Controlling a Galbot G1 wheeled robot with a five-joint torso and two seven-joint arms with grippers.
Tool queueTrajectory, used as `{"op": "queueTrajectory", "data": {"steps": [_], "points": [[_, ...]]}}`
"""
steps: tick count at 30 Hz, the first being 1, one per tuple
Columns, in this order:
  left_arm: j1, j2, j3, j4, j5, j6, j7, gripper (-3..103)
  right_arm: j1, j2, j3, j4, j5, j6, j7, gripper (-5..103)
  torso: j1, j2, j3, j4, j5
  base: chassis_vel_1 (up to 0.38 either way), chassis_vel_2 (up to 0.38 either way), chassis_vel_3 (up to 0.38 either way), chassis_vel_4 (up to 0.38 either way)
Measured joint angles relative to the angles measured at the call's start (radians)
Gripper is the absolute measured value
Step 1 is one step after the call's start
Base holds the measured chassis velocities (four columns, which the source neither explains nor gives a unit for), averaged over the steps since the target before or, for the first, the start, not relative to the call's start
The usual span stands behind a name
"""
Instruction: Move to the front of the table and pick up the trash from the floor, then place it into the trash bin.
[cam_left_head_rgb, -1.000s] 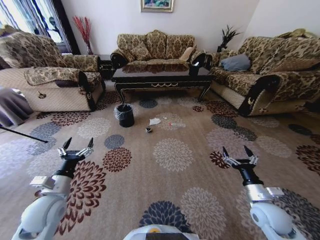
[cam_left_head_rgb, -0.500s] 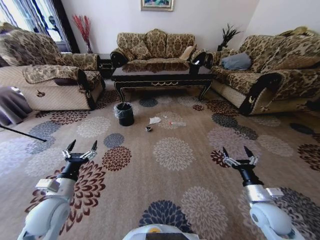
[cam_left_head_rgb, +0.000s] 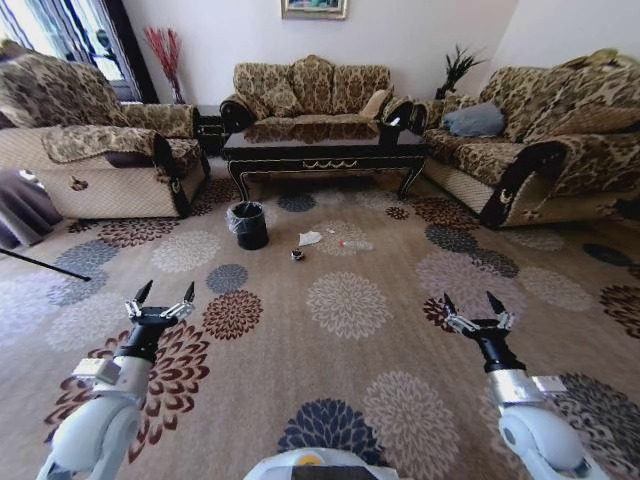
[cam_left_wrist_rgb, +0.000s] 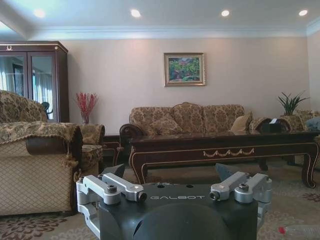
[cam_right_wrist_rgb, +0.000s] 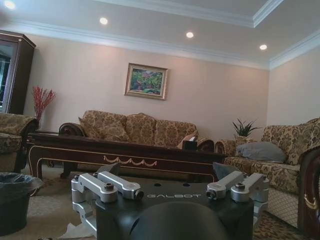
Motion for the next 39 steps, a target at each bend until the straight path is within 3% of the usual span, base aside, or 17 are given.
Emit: {"op": "queueTrajectory", "data": {"steps": [10,16,19,39], "points": [[-0.001,-0.001,0.001,0.003,0.003,0.000,0.000,100,0.002,0.000,0.001,-0.001,0.000,0.004,-0.004,100,-0.003,-0.021,-0.019,0.0000,0.0000,0.000,0.000,0.000,0.000],[-0.002,-0.003,0.007,0.005,0.001,-0.004,-0.004,100,0.007,0.000,0.001,-0.009,-0.001,0.011,-0.011,100,-0.008,-0.062,-0.054,0.0000,0.0000,0.000,0.000,0.000,0.000],[-0.002,-0.004,0.009,0.008,0.002,-0.009,-0.009,100,0.008,0.000,0.001,-0.009,-0.001,0.011,-0.006,100,-0.008,-0.067,-0.060,0.0000,0.0000,0.000,0.000,0.000,0.000],[-0.010,-0.009,0.012,-0.003,0.001,0.009,-0.058,100,0.008,0.005,-0.004,-0.008,-0.004,0.007,0.005,100,-0.005,-0.064,-0.059,-0.0001,-0.0002,-0.016,0.014,0.015,-0.008]]}}
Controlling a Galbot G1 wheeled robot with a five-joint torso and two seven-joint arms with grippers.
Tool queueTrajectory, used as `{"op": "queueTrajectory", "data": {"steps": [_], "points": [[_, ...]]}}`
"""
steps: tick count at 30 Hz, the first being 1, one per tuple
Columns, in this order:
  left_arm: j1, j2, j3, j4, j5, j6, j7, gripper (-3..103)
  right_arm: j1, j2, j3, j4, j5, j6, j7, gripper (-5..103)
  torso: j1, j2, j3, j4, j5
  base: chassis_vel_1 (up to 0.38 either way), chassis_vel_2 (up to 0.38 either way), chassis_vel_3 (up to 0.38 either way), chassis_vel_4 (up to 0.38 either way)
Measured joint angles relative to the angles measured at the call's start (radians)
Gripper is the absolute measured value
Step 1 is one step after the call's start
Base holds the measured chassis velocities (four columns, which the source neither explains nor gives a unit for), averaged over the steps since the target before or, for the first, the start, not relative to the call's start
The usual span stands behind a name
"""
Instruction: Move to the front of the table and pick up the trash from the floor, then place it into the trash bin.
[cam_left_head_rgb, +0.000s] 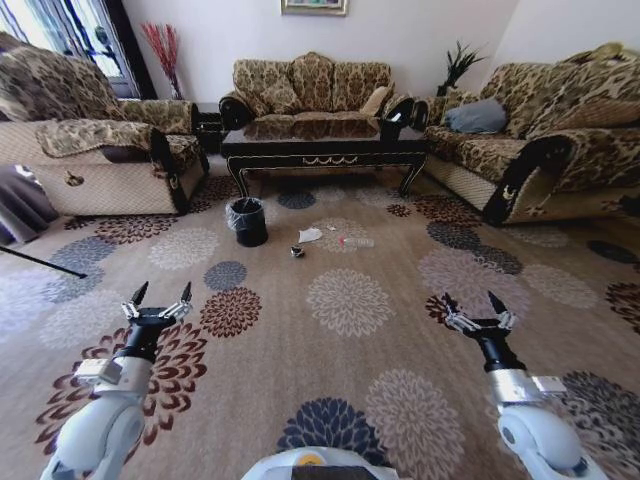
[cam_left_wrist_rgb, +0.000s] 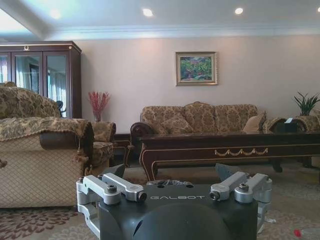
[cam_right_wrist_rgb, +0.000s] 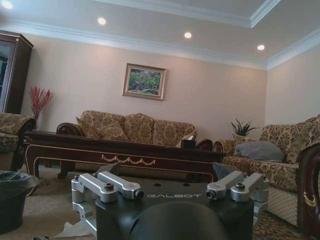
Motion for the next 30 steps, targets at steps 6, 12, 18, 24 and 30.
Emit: {"op": "queueTrajectory", "data": {"steps": [6,12,18,24,30], "points": [[-0.014,0.002,-0.010,-0.029,-0.014,0.069,-0.010,100,0.000,-0.001,0.000,-0.001,0.000,0.000,-0.001,100,0.001,0.002,0.002,0.0002,0.0003,-0.146,0.129,0.143,-0.136],[-0.014,0.009,-0.012,-0.031,-0.006,0.075,0.011,100,-0.002,0.000,0.000,-0.001,-0.001,0.001,-0.001,100,0.001,0.003,0.003,0.0000,0.0002,-0.264,0.232,0.232,-0.219],[-0.009,0.024,-0.030,-0.026,-0.032,0.080,0.053,100,-0.003,0.002,0.001,0.000,-0.005,0.001,-0.001,100,0.001,0.004,0.004,0.0003,0.0003,-0.317,0.336,0.310,-0.315],[-0.014,0.025,-0.029,-0.005,-0.029,0.087,0.051,100,-0.007,0.009,-0.006,0.003,-0.019,0.003,-0.004,100,0.001,0.005,0.004,0.0001,-0.0001,-0.359,0.358,0.367,-0.355],[-0.021,0.026,-0.024,0.008,-0.025,0.089,0.052,100,-0.005,0.014,-0.007,-0.005,-0.021,0.003,-0.004,100,0.001,0.005,0.005,-0.0001,0.0000,-0.344,0.377,0.336,-0.390]]}}
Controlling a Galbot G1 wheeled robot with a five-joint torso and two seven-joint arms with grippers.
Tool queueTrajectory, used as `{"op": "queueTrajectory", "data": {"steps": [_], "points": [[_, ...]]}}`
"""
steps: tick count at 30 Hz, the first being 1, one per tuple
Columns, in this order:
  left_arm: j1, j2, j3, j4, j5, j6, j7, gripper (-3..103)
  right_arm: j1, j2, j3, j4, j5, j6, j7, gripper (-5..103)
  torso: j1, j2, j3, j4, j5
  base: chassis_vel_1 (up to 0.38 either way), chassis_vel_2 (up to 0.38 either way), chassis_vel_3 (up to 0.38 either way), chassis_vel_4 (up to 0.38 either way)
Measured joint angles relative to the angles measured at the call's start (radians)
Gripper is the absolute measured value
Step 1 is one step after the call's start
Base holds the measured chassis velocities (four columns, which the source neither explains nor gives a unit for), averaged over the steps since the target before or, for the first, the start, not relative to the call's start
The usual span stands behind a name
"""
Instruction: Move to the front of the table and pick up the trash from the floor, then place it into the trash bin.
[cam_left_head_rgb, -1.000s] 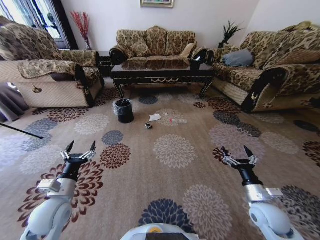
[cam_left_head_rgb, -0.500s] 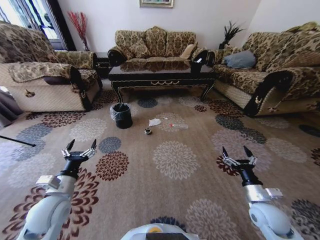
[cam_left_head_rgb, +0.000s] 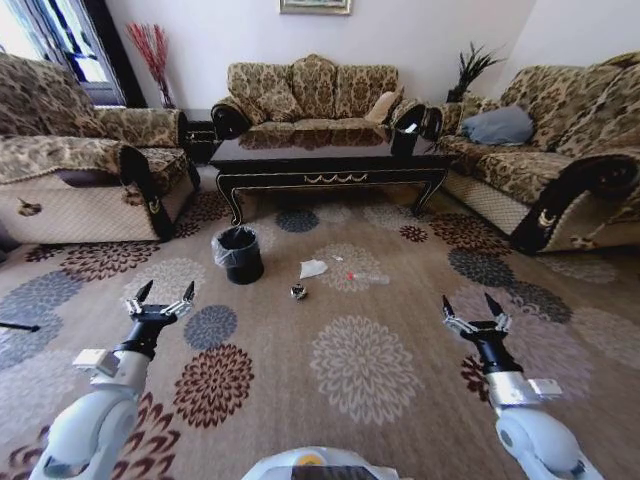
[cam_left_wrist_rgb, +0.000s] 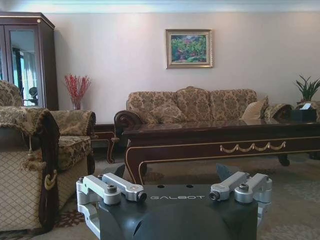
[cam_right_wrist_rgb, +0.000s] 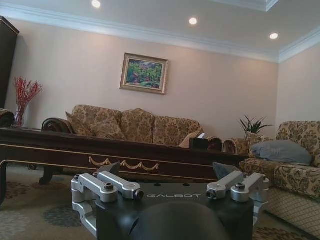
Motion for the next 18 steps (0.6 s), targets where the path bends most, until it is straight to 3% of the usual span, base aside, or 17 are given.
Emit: {"op": "queueTrajectory", "data": {"steps": [2,4,8,10,18], "points": [[-0.003,0.000,0.000,0.004,0.000,0.000,0.000,100,0.001,0.000,0.000,-0.004,-0.001,0.000,0.000,100,0.000,0.000,0.000,0.0004,0.0010,-0.307,0.364,0.312,-0.367],[-0.006,-0.001,0.000,0.010,0.002,0.000,0.000,100,0.000,0.000,-0.002,-0.005,-0.003,0.001,0.000,100,0.000,0.000,0.000,-0.0001,-0.0012,-0.353,0.363,0.328,-0.349],[-0.008,-0.005,0.004,0.014,0.010,0.001,0.000,100,0.000,0.001,-0.009,-0.009,-0.010,0.002,0.000,100,0.000,0.001,0.000,0.0003,0.0011,-0.330,0.347,0.352,-0.342],[-0.009,-0.008,0.006,0.015,0.013,0.001,-0.002,100,0.001,0.002,-0.012,-0.011,-0.012,0.003,0.001,100,0.000,0.001,0.000,0.0001,-0.0006,-0.374,0.338,0.373,-0.347],[-0.008,-0.010,0.005,0.016,0.014,0.002,-0.008,100,0.004,0.002,-0.015,-0.017,-0.014,0.005,0.000,100,0.000,0.001,0.001,0.0003,0.0002,-0.369,0.350,0.359,-0.360]]}}
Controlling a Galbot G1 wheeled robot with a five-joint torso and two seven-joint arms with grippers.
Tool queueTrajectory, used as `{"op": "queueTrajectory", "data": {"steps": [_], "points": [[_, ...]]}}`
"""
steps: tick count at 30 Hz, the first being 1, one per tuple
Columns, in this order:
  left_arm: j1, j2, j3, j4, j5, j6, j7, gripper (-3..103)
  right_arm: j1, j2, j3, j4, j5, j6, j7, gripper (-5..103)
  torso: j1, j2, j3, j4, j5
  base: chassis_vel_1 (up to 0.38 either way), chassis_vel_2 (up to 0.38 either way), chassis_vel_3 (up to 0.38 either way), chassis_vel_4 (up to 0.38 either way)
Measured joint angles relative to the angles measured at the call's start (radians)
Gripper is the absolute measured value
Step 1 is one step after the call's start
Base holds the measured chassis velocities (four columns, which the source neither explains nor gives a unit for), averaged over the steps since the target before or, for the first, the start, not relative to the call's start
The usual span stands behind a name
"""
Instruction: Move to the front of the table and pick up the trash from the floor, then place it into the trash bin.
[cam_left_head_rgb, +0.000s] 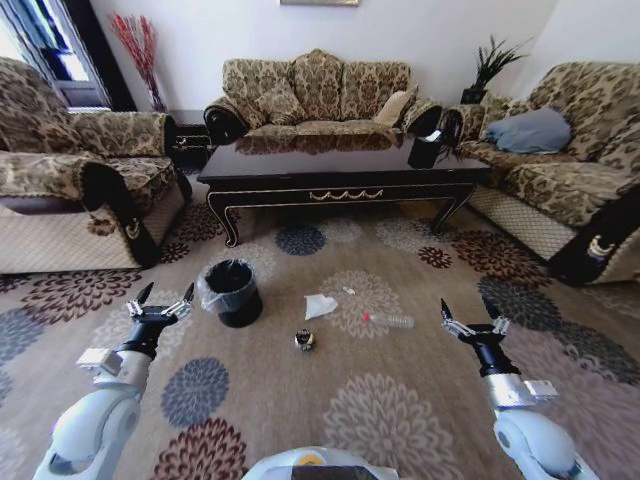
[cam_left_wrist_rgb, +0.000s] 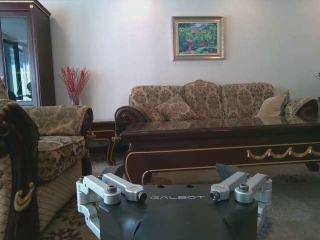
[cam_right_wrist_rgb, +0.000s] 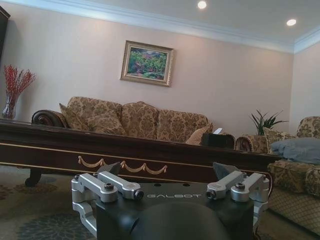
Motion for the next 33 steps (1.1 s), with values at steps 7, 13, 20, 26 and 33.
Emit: {"op": "queueTrajectory", "data": {"steps": [7,13,20,26,33], "points": [[0.002,-0.002,0.002,0.001,0.005,0.000,-0.002,100,0.001,0.005,-0.002,-0.001,0.001,0.018,-0.016,100,0.000,0.000,0.000,0.0002,0.0006,-0.300,0.324,0.312,-0.322],[0.001,-0.004,0.003,0.003,0.009,0.001,-0.003,100,0.004,0.006,-0.002,-0.002,0.001,0.028,-0.019,100,0.001,0.000,0.000,0.0000,0.0007,-0.153,0.141,0.137,-0.122],[-0.015,-0.004,0.012,0.018,0.001,0.035,-0.041,100,0.005,0.012,-0.002,-0.008,0.000,0.034,-0.019,100,-0.001,0.001,0.000,-0.0003,-0.0003,0.025,-0.043,-0.032,0.035],[-0.056,0.012,0.025,0.038,-0.011,0.070,-0.073,100,0.006,0.015,-0.005,-0.008,-0.002,0.035,-0.019,100,0.000,0.001,0.000,-0.0002,-0.0002,0.000,0.000,0.000,0.000],[-0.086,0.021,0.044,0.063,-0.023,0.077,-0.082,100,-0.006,0.022,0.004,0.002,-0.002,0.028,-0.027,100,0.000,0.001,0.000,-0.0001,-0.0001,0.000,0.000,0.000,0.000]]}}
